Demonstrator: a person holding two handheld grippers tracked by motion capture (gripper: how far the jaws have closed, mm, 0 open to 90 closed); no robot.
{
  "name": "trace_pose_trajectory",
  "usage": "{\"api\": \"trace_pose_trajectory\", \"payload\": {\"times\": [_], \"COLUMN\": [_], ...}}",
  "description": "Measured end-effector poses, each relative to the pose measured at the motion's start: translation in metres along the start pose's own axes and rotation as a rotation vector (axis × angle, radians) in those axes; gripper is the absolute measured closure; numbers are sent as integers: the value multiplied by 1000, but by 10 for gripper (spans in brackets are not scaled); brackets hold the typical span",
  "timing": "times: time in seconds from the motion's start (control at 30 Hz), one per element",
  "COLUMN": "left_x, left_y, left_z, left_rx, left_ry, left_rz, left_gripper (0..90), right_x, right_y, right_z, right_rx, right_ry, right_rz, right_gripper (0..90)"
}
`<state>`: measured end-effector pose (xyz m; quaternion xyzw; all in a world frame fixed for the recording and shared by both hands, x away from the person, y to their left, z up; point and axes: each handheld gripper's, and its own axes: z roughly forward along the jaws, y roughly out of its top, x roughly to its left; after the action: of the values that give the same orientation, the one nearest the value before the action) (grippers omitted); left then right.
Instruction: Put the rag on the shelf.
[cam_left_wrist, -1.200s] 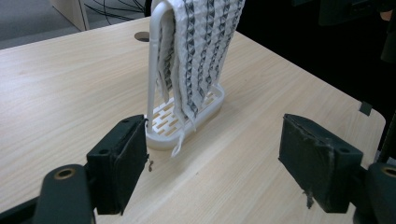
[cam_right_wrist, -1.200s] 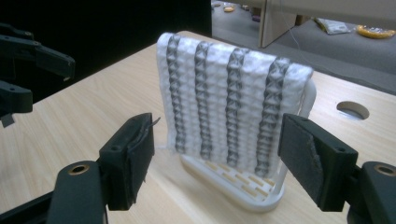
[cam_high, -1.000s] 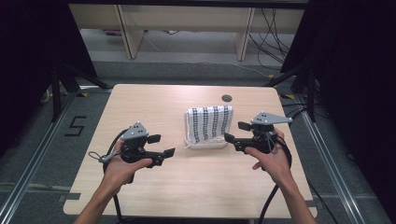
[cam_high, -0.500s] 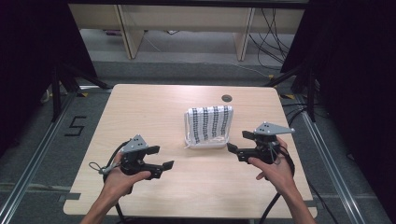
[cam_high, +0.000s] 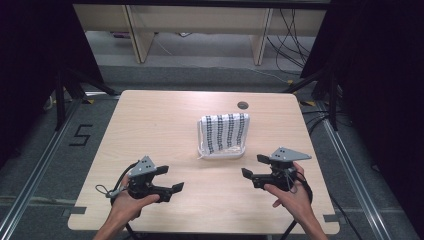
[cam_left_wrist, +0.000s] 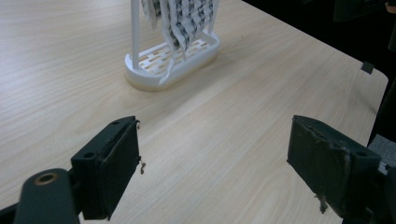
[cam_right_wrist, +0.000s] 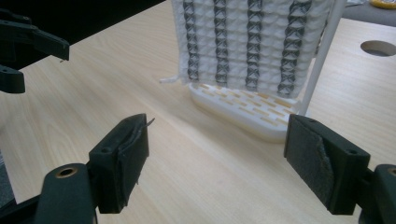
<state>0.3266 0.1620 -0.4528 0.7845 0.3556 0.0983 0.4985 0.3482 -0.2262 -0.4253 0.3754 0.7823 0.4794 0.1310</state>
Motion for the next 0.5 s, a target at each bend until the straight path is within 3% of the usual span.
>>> {"api": "trace_pose_trajectory", "payload": {"times": [0.07,0.1,0.17,0.2,0.33,0.43,0.5], "left_x": [-1,-2,-2,-3,-4,-5,-6], "left_y": [-4,-5,-8,-10,-17,-23,-26], "left_z": [0,0,0,0,-2,-2,-2], "left_rx": [-4,-2,6,-3,19,26,28], "left_ry": [-2,-2,-5,-8,-6,-1,-4], "left_rz": [-2,-5,-4,-7,-1,-5,0], "left_gripper": [161,162,162,162,162,162,162], "right_x": [3,2,6,5,9,9,10], "right_y": [-2,-3,-6,-8,-17,-26,-31], "right_z": [1,0,0,0,-2,-1,0], "right_rx": [-5,-1,0,-4,1,6,22], "right_ry": [11,-2,13,20,17,16,25], "right_rz": [11,-24,5,-19,2,-11,16], "right_gripper": [233,233,233,233,233,237,236]}}
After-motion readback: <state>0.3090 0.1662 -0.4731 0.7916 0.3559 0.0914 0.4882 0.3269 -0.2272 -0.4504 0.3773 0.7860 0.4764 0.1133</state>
